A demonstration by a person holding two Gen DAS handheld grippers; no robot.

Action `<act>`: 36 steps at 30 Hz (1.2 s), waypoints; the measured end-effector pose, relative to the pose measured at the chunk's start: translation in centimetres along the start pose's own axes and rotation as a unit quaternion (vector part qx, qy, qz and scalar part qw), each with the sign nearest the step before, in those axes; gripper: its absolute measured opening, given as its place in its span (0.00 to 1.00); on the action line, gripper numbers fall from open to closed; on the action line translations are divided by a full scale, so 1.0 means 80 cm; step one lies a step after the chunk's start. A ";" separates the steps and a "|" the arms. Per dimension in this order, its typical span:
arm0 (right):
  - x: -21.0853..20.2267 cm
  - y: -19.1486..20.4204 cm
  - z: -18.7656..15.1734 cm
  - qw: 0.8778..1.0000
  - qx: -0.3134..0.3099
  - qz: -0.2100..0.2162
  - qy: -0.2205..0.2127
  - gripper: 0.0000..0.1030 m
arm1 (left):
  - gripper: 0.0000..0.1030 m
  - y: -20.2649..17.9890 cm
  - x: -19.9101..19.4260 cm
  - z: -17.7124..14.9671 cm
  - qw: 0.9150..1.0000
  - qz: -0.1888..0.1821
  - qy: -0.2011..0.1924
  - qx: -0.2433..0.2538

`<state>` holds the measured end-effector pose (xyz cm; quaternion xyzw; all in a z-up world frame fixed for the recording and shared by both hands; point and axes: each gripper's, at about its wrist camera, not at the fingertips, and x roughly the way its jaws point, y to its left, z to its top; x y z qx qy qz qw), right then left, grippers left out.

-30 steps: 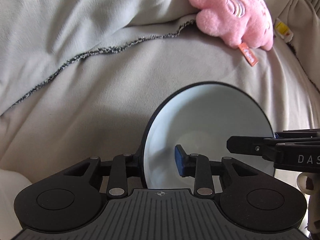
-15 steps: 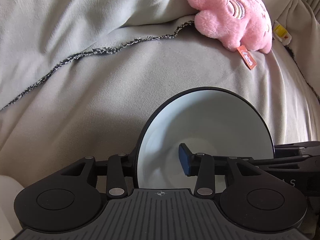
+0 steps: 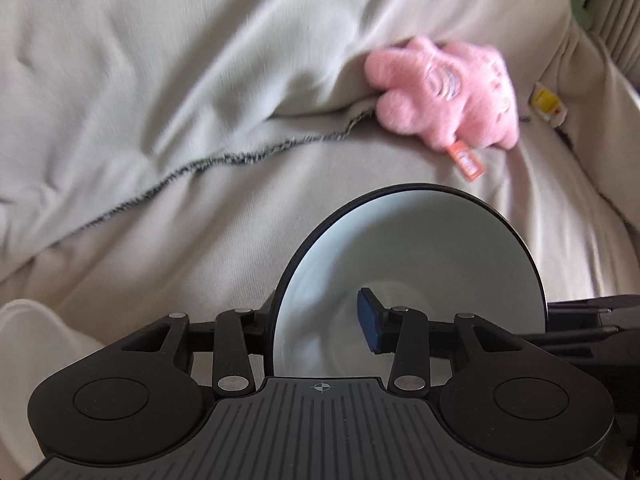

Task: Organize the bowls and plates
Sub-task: 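Lower the blue bowl into the gold-rimmed bowl with both grippers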

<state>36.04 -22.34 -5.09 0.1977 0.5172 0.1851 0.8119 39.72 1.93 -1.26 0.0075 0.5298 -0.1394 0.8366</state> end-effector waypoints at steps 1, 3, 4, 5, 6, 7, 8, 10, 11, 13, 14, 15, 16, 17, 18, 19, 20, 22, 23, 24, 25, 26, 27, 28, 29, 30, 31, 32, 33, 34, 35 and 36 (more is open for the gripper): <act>-0.015 0.004 -0.001 1.000 0.000 0.005 -0.007 0.27 | 0.42 -0.008 -0.016 -0.003 1.000 0.001 -0.004 0.003; -0.046 0.006 -0.007 1.000 -0.004 0.012 -0.017 0.27 | 0.42 -0.025 -0.041 -0.012 1.000 0.000 -0.003 0.011; -0.060 0.006 -0.012 1.000 -0.005 0.014 -0.021 0.27 | 0.42 -0.034 -0.051 -0.018 1.000 -0.003 0.000 0.016; -0.072 0.005 -0.018 1.000 -0.005 0.014 -0.024 0.27 | 0.43 -0.043 -0.059 -0.025 1.000 -0.005 0.005 0.020; -0.084 0.003 -0.026 1.000 -0.005 0.013 -0.026 0.27 | 0.44 -0.051 -0.063 -0.032 1.000 -0.008 0.011 0.023; -0.093 -0.001 -0.035 1.000 -0.005 0.011 -0.026 0.27 | 0.44 -0.061 -0.065 -0.041 0.999 -0.011 0.019 0.025; -0.101 -0.005 -0.044 1.000 -0.004 0.009 -0.026 0.28 | 0.44 -0.067 -0.066 -0.048 0.999 -0.014 0.027 0.026; -0.116 -0.020 -0.069 1.000 -0.002 0.005 -0.020 0.28 | 0.43 -0.081 -0.063 -0.068 0.998 -0.021 0.046 0.027; -0.119 -0.027 -0.079 1.000 0.001 0.004 -0.016 0.28 | 0.43 -0.085 -0.060 -0.076 0.998 -0.023 0.055 0.027; -0.121 -0.039 -0.100 1.000 0.005 0.003 -0.006 0.28 | 0.39 -0.092 -0.052 -0.094 0.997 -0.022 0.068 0.026; -0.119 -0.044 -0.108 1.000 0.006 0.001 -0.003 0.28 | 0.39 -0.095 -0.049 -0.101 0.997 -0.019 0.072 0.028; -0.115 -0.050 -0.116 1.000 0.008 -0.001 0.001 0.28 | 0.39 -0.097 -0.045 -0.108 0.997 -0.015 0.075 0.032; -0.110 -0.054 -0.123 1.000 0.011 -0.003 0.005 0.28 | 0.39 -0.099 -0.042 -0.116 0.996 -0.010 0.077 0.036; -0.104 -0.057 -0.128 1.000 0.012 -0.006 0.009 0.28 | 0.38 -0.100 -0.038 -0.123 0.996 -0.006 0.080 0.038; -0.098 -0.058 -0.136 1.000 0.012 -0.009 0.013 0.28 | 0.38 -0.101 -0.034 -0.128 0.996 -0.002 0.084 0.040; -0.093 -0.061 -0.141 1.000 0.013 -0.013 0.015 0.28 | 0.36 -0.100 -0.030 -0.133 0.995 0.001 0.089 0.042; -0.087 -0.062 -0.145 1.000 0.012 -0.017 0.018 0.28 | 0.35 -0.100 -0.025 -0.137 0.994 0.003 0.096 0.044; -0.080 -0.065 -0.153 0.999 0.012 -0.024 0.021 0.28 | 0.26 -0.097 -0.017 -0.142 0.993 0.012 0.110 0.050; -0.077 -0.066 -0.155 0.999 0.011 -0.028 0.021 0.28 | 0.24 -0.096 -0.015 -0.143 0.992 0.015 0.113 0.052; -0.073 -0.067 -0.157 0.999 0.009 -0.032 0.022 0.28 | 0.24 -0.093 -0.014 -0.144 0.992 0.012 0.113 0.049; -0.069 -0.068 -0.157 0.999 0.008 -0.034 0.022 0.28 | 0.22 -0.089 -0.014 -0.142 0.993 0.008 0.107 0.041; -0.067 -0.069 -0.156 0.999 0.007 -0.036 0.019 0.28 | 0.22 -0.087 -0.014 -0.140 0.994 0.008 0.105 0.037; -0.067 -0.068 -0.156 0.999 0.003 -0.037 0.016 0.28 | 0.22 -0.085 -0.012 -0.139 0.994 0.009 0.105 0.031; -0.066 -0.067 -0.155 0.999 0.003 -0.037 0.015 0.28 | 0.22 -0.083 -0.010 -0.137 0.994 0.010 0.103 0.024; -0.064 -0.066 -0.153 0.999 0.004 -0.038 0.015 0.28 | 0.22 -0.081 -0.009 -0.136 0.995 0.009 0.102 0.019; -0.063 -0.066 -0.152 0.999 0.003 -0.041 0.012 0.28 | 0.22 -0.080 -0.008 -0.134 0.995 0.007 0.102 0.015; -0.062 -0.065 -0.152 0.999 0.000 -0.045 0.007 0.28 | 0.21 -0.079 -0.007 -0.132 0.995 0.006 0.101 0.011; -0.061 -0.064 -0.151 0.999 -0.004 -0.050 0.002 0.28 | 0.21 -0.077 -0.006 -0.130 0.995 0.004 0.101 0.009; -0.060 -0.064 -0.150 0.999 -0.005 -0.052 -0.002 0.28 | 0.21 -0.076 -0.005 -0.128 0.995 0.002 0.100 0.005; -0.059 -0.065 -0.149 0.999 -0.004 -0.053 -0.005 0.28 | 0.21 -0.077 -0.005 -0.126 0.995 0.000 0.098 -0.001; -0.058 -0.066 -0.148 0.999 -0.002 -0.053 -0.007 0.28 | 0.21 -0.074 -0.004 -0.125 0.995 -0.002 0.096 -0.005; -0.057 -0.067 -0.146 0.999 -0.001 -0.054 -0.009 0.28 | 0.21 -0.073 -0.004 -0.123 0.996 -0.004 0.093 -0.010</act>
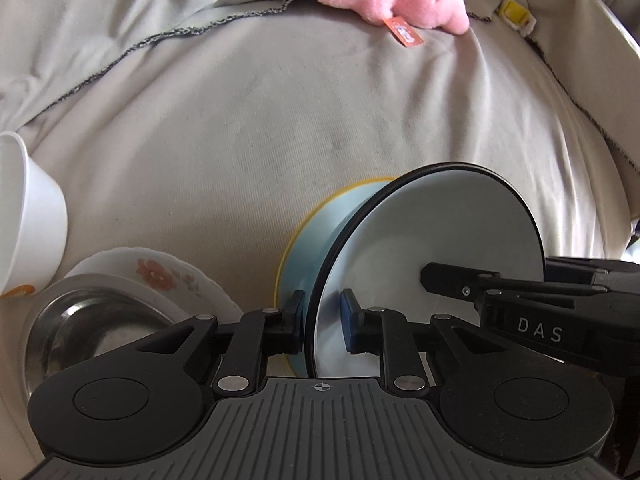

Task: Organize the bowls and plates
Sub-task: 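Lower the blue bowl into the gold-rimmed bowl with both grippers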

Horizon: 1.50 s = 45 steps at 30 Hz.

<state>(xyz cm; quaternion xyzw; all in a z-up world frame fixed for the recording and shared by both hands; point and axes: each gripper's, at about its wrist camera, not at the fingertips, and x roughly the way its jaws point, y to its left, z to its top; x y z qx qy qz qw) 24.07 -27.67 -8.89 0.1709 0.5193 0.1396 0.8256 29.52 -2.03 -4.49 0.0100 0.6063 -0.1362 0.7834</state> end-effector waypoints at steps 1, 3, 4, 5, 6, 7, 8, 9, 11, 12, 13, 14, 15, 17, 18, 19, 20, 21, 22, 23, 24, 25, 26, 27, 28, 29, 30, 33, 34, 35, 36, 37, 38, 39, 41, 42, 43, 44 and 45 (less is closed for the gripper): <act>0.001 0.000 0.001 1.000 0.002 0.000 -0.002 0.28 | 0.21 0.001 0.000 0.002 1.000 -0.001 -0.003 -0.003; 0.002 0.000 0.004 1.000 0.005 -0.001 -0.004 0.28 | 0.21 0.001 -0.002 0.004 1.000 -0.002 -0.008 -0.007; 0.002 0.000 0.006 1.000 0.007 -0.001 -0.004 0.28 | 0.20 0.001 -0.001 0.006 1.000 -0.002 -0.009 -0.008; 0.002 0.000 0.007 1.000 0.007 -0.001 -0.003 0.28 | 0.20 0.001 -0.001 0.006 1.000 -0.002 -0.008 -0.007; 0.002 0.000 0.008 1.000 0.006 -0.001 0.000 0.28 | 0.20 0.000 -0.001 0.006 1.000 -0.001 -0.005 -0.003; 0.001 0.001 0.008 1.000 0.004 0.000 0.002 0.28 | 0.20 -0.001 -0.001 0.005 1.000 -0.001 -0.001 0.003; 0.002 0.002 0.007 1.000 0.001 0.001 0.004 0.28 | 0.20 -0.001 0.000 0.004 1.000 -0.003 0.004 0.010; 0.001 0.002 0.007 1.000 -0.001 0.001 0.006 0.28 | 0.20 -0.002 0.001 0.003 1.000 -0.005 0.010 0.017; 0.001 0.002 0.007 1.000 -0.007 -0.003 0.009 0.30 | 0.20 -0.002 0.002 0.000 0.999 -0.012 0.016 0.029; 0.001 0.003 0.006 1.000 -0.013 -0.004 0.011 0.31 | 0.20 -0.003 0.002 -0.002 0.999 -0.013 0.017 0.034; 0.001 0.005 0.006 1.000 -0.019 -0.006 0.013 0.31 | 0.20 -0.005 0.002 -0.004 0.999 -0.012 0.017 0.042; 0.000 0.006 0.005 1.000 -0.025 -0.010 0.015 0.31 | 0.20 -0.006 0.001 -0.006 0.999 -0.009 0.017 0.050; -0.001 0.009 0.004 0.999 -0.031 -0.015 0.016 0.31 | 0.20 -0.008 0.000 -0.007 0.998 -0.007 0.015 0.056; -0.004 0.014 0.002 0.999 -0.043 -0.022 0.015 0.32 | 0.21 -0.010 -0.005 -0.009 0.998 -0.002 0.008 0.065; -0.006 0.015 0.002 0.998 -0.048 -0.025 0.014 0.32 | 0.21 -0.012 -0.008 -0.010 0.998 0.001 0.003 0.071; -0.007 0.015 0.002 0.998 -0.052 -0.028 0.012 0.32 | 0.21 -0.013 -0.009 -0.010 0.997 0.004 -0.001 0.076; -0.008 0.016 0.002 0.998 -0.054 -0.029 0.012 0.32 | 0.21 -0.014 -0.011 -0.010 0.997 0.006 -0.004 0.079; -0.008 0.015 0.001 0.998 -0.054 -0.028 0.012 0.32 | 0.21 -0.014 -0.011 -0.010 0.997 0.006 -0.005 0.078; -0.008 0.014 0.001 0.998 -0.051 -0.026 0.011 0.32 | 0.21 -0.012 -0.011 -0.008 0.997 0.003 -0.006 0.074; -0.008 0.013 0.001 0.998 -0.048 -0.024 0.011 0.32 | 0.21 -0.010 -0.012 -0.008 0.998 0.001 -0.007 0.068; -0.009 0.011 0.001 0.999 -0.046 -0.022 0.010 0.32 | 0.21 -0.009 -0.012 -0.007 0.998 -0.001 -0.008 0.064; -0.010 0.010 0.000 0.999 -0.045 -0.020 0.010 0.32 | 0.21 -0.008 -0.013 -0.006 0.998 -0.002 -0.009 0.060; -0.010 0.009 -0.001 0.999 -0.044 -0.019 0.008 0.32 | 0.21 -0.006 -0.015 -0.007 0.998 -0.004 -0.010 0.056; -0.010 0.008 -0.002 0.999 -0.043 -0.016 0.008 0.32 | 0.21 -0.005 -0.016 -0.006 0.998 -0.005 -0.012 0.053; -0.011 0.006 -0.002 0.999 -0.041 -0.012 0.008 0.32 | 0.21 -0.004 -0.018 -0.006 0.999 -0.006 -0.014 0.050; -0.011 0.005 -0.002 0.999 -0.039 -0.009 0.008 0.32 | 0.21 -0.004 -0.020 -0.006 0.999 -0.006 -0.016 0.048; -0.012 0.002 -0.002 0.999 -0.035 -0.004 0.009 0.32 | 0.21 -0.004 -0.022 -0.007 0.999 -0.006 -0.018 0.047; -0.011 -0.004 0.000 1.000 -0.025 0.006 0.011 0.32 | 0.22 -0.005 -0.028 -0.006 0.998 0.005 -0.026 0.050; -0.010 -0.005 0.000 1.000 -0.024 0.008 0.010 0.32 | 0.22 -0.006 -0.030 -0.005 0.998 0.011 -0.030 0.054; -0.011 -0.006 0.000 1.000 -0.024 0.010 0.008 0.32 | 0.22 -0.006 -0.033 -0.004 0.998 0.013 -0.035 0.056; -0.013 -0.006 0.000 1.000 -0.023 0.012 0.005 0.32 | 0.21 -0.005 -0.035 -0.003 0.998 0.007 -0.039 0.055; -0.014 -0.006 0.000 1.000 -0.022 0.012 0.003 0.32 | 0.21 -0.003 -0.037 -0.001 0.998 -0.007 -0.041 0.049; -0.016 -0.006 0.000 1.000 -0.021 0.013 0.002 0.32 | 0.21 -0.001 -0.039 0.001 0.998 -0.021 -0.043 0.043; -0.018 -0.006 0.000 1.000 -0.023 0.013 0.000 0.32 | 0.21 -0.001 -0.041 0.001 0.998 -0.029 -0.044 0.038; -0.023 -0.004 -0.001 1.000 -0.028 0.008 -0.006 0.32 | 0.21 -0.003 -0.041 0.002 0.998 -0.029 -0.047 0.040; -0.027 -0.003 -0.001 0.999 -0.032 0.003 -0.014 0.32 | 0.21 -0.004 -0.041 0.002 0.998 -0.026 -0.049 0.042; -0.032 -0.001 -0.001 0.999 -0.036 -0.001 -0.021 0.32 | 0.21 -0.004 -0.040 0.001 0.997 -0.025 -0.050 0.045; -0.038 0.001 -0.001 0.999 -0.040 -0.004 -0.029 0.32 | 0.21 -0.004 -0.039 0.000 0.997 -0.025 -0.052 0.047; -0.045 0.002 0.000 0.998 -0.044 -0.006 -0.036 0.32 | 0.21 -0.003 -0.039 -0.001 0.997 -0.027 -0.055 0.048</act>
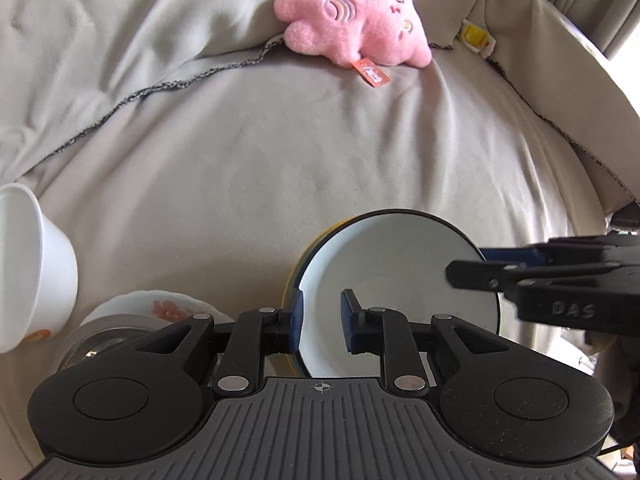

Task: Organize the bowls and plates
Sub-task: 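Lower the blue bowl into the gold-rimmed bowl with both grippers, then open both grippers and move them to the white plastic tub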

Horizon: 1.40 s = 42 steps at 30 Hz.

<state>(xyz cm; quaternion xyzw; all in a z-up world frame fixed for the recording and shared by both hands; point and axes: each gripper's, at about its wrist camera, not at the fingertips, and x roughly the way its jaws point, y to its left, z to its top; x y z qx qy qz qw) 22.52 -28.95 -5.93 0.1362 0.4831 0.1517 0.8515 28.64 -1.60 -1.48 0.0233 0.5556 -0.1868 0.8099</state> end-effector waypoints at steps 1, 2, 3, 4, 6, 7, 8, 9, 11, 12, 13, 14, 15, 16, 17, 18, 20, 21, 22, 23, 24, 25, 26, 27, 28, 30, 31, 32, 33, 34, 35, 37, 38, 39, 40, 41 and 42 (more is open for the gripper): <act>-0.006 0.002 0.001 1.000 -0.004 -0.002 -0.007 0.32 | 0.22 0.002 -0.001 -0.002 1.000 -0.004 -0.004 0.000; -0.012 0.003 0.001 1.000 -0.009 -0.005 -0.014 0.32 | 0.22 0.004 -0.004 -0.004 1.000 -0.009 -0.011 -0.002; -0.017 0.004 0.002 1.000 -0.012 -0.011 -0.021 0.32 | 0.22 0.007 -0.006 -0.006 1.000 -0.014 -0.016 -0.005; -0.021 0.005 0.002 0.999 -0.014 -0.019 -0.026 0.32 | 0.22 0.012 -0.009 -0.008 1.000 -0.018 -0.022 -0.009; -0.022 0.007 0.002 0.999 -0.021 -0.025 -0.025 0.30 | 0.22 0.024 -0.016 -0.012 0.999 -0.025 -0.037 -0.024; -0.020 0.008 0.002 0.999 -0.023 -0.025 -0.020 0.27 | 0.22 0.032 -0.021 -0.014 0.998 -0.030 -0.047 -0.034; -0.015 0.008 0.003 0.999 -0.023 -0.023 -0.011 0.26 | 0.22 0.040 -0.025 -0.017 0.997 -0.034 -0.057 -0.044; -0.009 0.010 0.003 0.999 -0.023 -0.024 -0.001 0.26 | 0.22 0.050 -0.032 -0.021 0.995 -0.038 -0.069 -0.057; 0.005 0.015 0.002 0.999 -0.028 -0.041 0.012 0.26 | 0.22 0.074 -0.047 -0.030 0.990 -0.045 -0.101 -0.090; 0.010 0.019 0.001 0.998 -0.033 -0.052 0.017 0.26 | 0.22 0.087 -0.055 -0.035 0.986 -0.050 -0.116 -0.109; 0.013 0.024 0.001 0.997 -0.039 -0.062 0.018 0.26 | 0.22 0.104 -0.065 -0.041 0.980 -0.057 -0.137 -0.134; 0.013 0.029 0.003 0.996 -0.047 -0.073 0.015 0.26 | 0.22 0.121 -0.075 -0.049 0.972 -0.065 -0.159 -0.158; 0.010 0.036 0.005 0.994 -0.059 -0.090 0.007 0.26 | 0.22 0.142 -0.085 -0.060 0.963 -0.068 -0.185 -0.186; 0.006 0.045 0.009 0.992 -0.074 -0.106 -0.003 0.26 | 0.22 0.164 -0.095 -0.071 0.953 -0.060 -0.206 -0.214; 0.001 0.055 0.013 0.988 -0.090 -0.124 -0.013 0.26 | 0.22 0.184 -0.103 -0.080 0.945 -0.045 -0.222 -0.234; -0.005 0.067 0.017 0.985 -0.104 -0.137 -0.022 0.26 | 0.22 0.202 -0.109 -0.088 0.940 -0.025 -0.234 -0.246; -0.016 0.094 0.031 0.979 -0.127 -0.152 -0.037 0.27 | 0.22 0.240 -0.120 -0.102 0.931 0.023 -0.256 -0.259; -0.019 0.109 0.039 0.978 -0.133 -0.155 -0.041 0.28 | 0.22 0.255 -0.122 -0.107 0.928 0.040 -0.262 -0.263; -0.021 0.125 0.048 0.977 -0.138 -0.155 -0.044 0.34 | 0.22 0.276 -0.123 -0.113 0.924 0.056 -0.266 -0.269; -0.020 0.141 0.055 0.977 -0.142 -0.152 -0.045 0.38 | 0.22 0.290 -0.123 -0.118 0.922 0.065 -0.267 -0.274; -0.016 0.161 0.063 0.977 -0.147 -0.146 -0.044 0.48 | 0.22 0.307 -0.122 -0.125 0.919 0.071 -0.267 -0.282; -0.010 0.180 0.070 0.978 -0.151 -0.139 -0.040 0.56 | 0.22 0.323 -0.120 -0.130 0.916 0.074 -0.265 -0.293; 0.000 0.199 0.076 0.979 -0.153 -0.131 -0.035 0.58 | 0.22 0.335 -0.118 -0.130 0.914 0.069 -0.259 -0.303; 0.011 0.216 0.082 0.980 -0.154 -0.122 -0.027 0.59 | 0.22 0.346 -0.116 -0.129 0.914 0.059 -0.251 -0.313; 0.027 0.240 0.088 0.982 -0.154 -0.107 -0.017 0.59 | 0.22 0.351 -0.115 -0.129 0.914 0.055 -0.249 -0.317; 0.057 0.277 0.097 0.985 -0.154 -0.079 -0.003 0.59 | 0.22 0.356 -0.110 -0.131 0.912 0.064 -0.245 -0.322; 0.073 0.295 0.100 0.986 -0.154 -0.068 0.003 0.59 | 0.22 0.357 -0.106 -0.133 0.913 0.059 -0.242 -0.322; 0.090 0.312 0.102 0.986 -0.155 -0.061 0.007 0.60 | 0.22 0.358 -0.100 -0.132 0.914 0.053 -0.238 -0.323; 0.108 0.328 0.103 0.986 -0.156 -0.060 0.011 0.62 | 0.22 0.358 -0.093 -0.130 0.916 0.054 -0.233 -0.323; 0.126 0.342 0.103 0.985 -0.157 -0.063 0.016 0.64 | 0.22 0.358 -0.085 -0.129 0.918 0.063 -0.224 -0.321; 0.143 0.355 0.103 0.985 -0.158 -0.068 0.019 0.64 | 0.22 0.357 -0.076 -0.126 0.921 0.074 -0.214 -0.317; 0.174 0.374 0.101 0.982 -0.163 -0.092 0.024 0.66 | 0.22 0.361 -0.062 -0.126 0.923 0.090 -0.198 -0.318; 0.189 0.382 0.100 0.979 -0.167 -0.111 0.028 0.66 | 0.23 0.363 -0.055 -0.127 0.923 0.095 -0.192 -0.321; 0.200 0.386 0.099 0.977 -0.170 -0.125 0.032 0.66 | 0.24 0.365 -0.050 -0.129 0.922 0.097 -0.188 -0.324; 0.210 0.387 0.098 0.975 -0.171 -0.133 0.039 0.66 | 0.25 0.368 -0.048 -0.131 0.922 0.097 -0.185 -0.326; 0.219 0.385 0.099 0.976 -0.169 -0.128 0.047 0.66 | 0.25 0.369 -0.046 -0.132 0.922 0.095 -0.184 -0.327; 0.226 0.382 0.099 0.978 -0.162 -0.119 0.055 0.66 | 0.26 0.371 -0.044 -0.132 0.922 0.092 -0.183 -0.328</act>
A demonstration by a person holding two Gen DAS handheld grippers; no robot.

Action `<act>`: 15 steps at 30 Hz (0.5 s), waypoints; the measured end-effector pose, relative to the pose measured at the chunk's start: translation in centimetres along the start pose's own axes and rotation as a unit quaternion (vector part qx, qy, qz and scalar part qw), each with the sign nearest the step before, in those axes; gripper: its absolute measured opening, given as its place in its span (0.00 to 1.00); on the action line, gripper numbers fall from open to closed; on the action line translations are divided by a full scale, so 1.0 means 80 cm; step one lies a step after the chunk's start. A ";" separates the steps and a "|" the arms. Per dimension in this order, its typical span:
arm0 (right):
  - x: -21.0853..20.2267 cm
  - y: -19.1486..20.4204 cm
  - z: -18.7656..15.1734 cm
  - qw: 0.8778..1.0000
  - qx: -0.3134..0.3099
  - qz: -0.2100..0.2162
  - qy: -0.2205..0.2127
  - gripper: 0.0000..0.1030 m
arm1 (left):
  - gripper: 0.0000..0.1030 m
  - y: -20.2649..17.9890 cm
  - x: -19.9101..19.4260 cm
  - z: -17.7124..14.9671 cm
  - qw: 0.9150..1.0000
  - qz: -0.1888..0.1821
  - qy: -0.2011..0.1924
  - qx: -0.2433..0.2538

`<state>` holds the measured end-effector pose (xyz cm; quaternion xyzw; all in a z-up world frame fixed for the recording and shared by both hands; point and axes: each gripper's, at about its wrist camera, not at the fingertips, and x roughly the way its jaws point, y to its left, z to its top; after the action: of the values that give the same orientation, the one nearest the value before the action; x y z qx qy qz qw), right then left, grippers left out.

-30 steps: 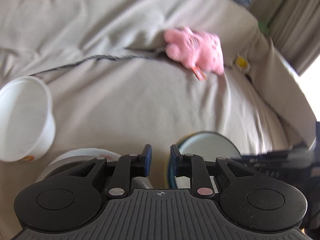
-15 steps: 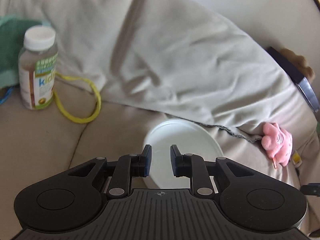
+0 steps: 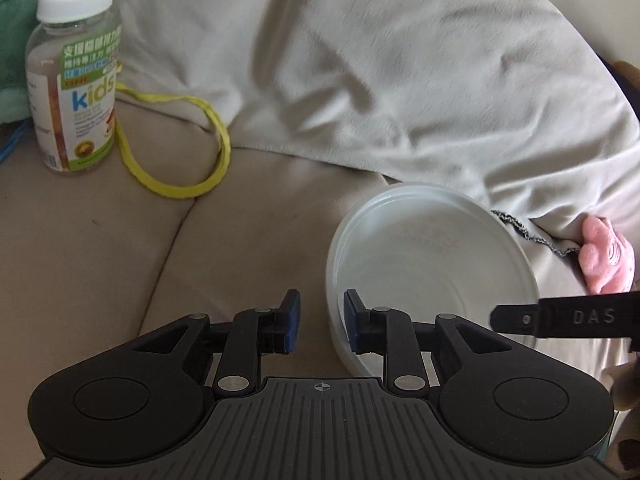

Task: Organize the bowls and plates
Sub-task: 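Open both grippers and move them to the white plastic tub, then grasp the white tub rim with both grippers and lift it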

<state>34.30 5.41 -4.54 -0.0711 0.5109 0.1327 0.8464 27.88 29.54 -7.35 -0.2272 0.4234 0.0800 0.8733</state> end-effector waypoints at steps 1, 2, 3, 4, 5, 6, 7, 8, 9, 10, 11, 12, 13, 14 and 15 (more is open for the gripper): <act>0.006 -0.003 0.000 1.000 0.010 0.008 0.005 0.66 | 0.26 0.002 0.002 0.000 1.000 -0.004 0.003 -0.003; 0.012 -0.006 0.001 1.000 0.021 0.017 0.010 0.66 | 0.26 0.003 0.003 0.000 1.000 -0.007 0.005 -0.005; 0.018 -0.009 0.001 0.999 0.033 0.028 0.015 0.66 | 0.26 0.005 0.005 0.000 1.000 -0.011 0.006 -0.008; 0.024 -0.011 0.003 0.998 0.045 0.038 0.020 0.65 | 0.26 0.006 0.007 0.001 1.000 -0.012 0.007 -0.011; 0.030 -0.013 0.004 0.997 0.054 0.047 0.025 0.64 | 0.26 0.008 0.009 0.000 1.000 -0.012 0.008 -0.012; 0.035 -0.014 0.005 0.996 0.060 0.052 0.028 0.61 | 0.26 0.008 0.011 0.001 1.000 -0.012 0.008 -0.014; 0.040 -0.014 0.007 0.996 0.063 0.052 0.030 0.55 | 0.26 0.008 0.013 0.001 1.000 -0.014 0.009 -0.017; 0.044 -0.013 0.008 0.996 0.061 0.050 0.032 0.51 | 0.26 0.009 0.014 0.001 1.000 -0.018 0.009 -0.020; 0.050 -0.010 0.009 0.997 0.055 0.048 0.037 0.41 | 0.26 0.009 0.017 0.001 0.999 -0.023 0.012 -0.025; 0.055 -0.007 0.009 0.997 0.050 0.049 0.046 0.29 | 0.26 0.009 0.018 0.001 0.999 -0.032 0.016 -0.031; 0.060 -0.005 0.009 0.996 0.050 0.052 0.055 0.24 | 0.25 0.010 0.019 0.001 0.998 -0.041 0.019 -0.036; 0.063 -0.004 0.009 0.995 0.052 0.057 0.064 0.18 | 0.24 0.009 0.017 0.002 0.998 -0.052 0.020 -0.040; 0.063 -0.002 0.007 0.994 0.054 0.063 0.070 0.15 | 0.24 0.006 0.013 0.002 0.997 -0.059 0.018 -0.039; 0.059 0.000 0.006 0.994 0.053 0.068 0.070 0.14 | 0.24 0.001 0.006 0.003 0.998 -0.054 0.012 -0.032; 0.051 0.003 0.004 0.995 0.047 0.068 0.064 0.13 | 0.24 -0.006 -0.004 0.004 0.999 -0.048 0.001 -0.021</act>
<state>36.28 6.35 -7.96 -0.0049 0.5733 0.1607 0.8034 28.07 29.24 -6.79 -0.2653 0.4113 0.0463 0.8708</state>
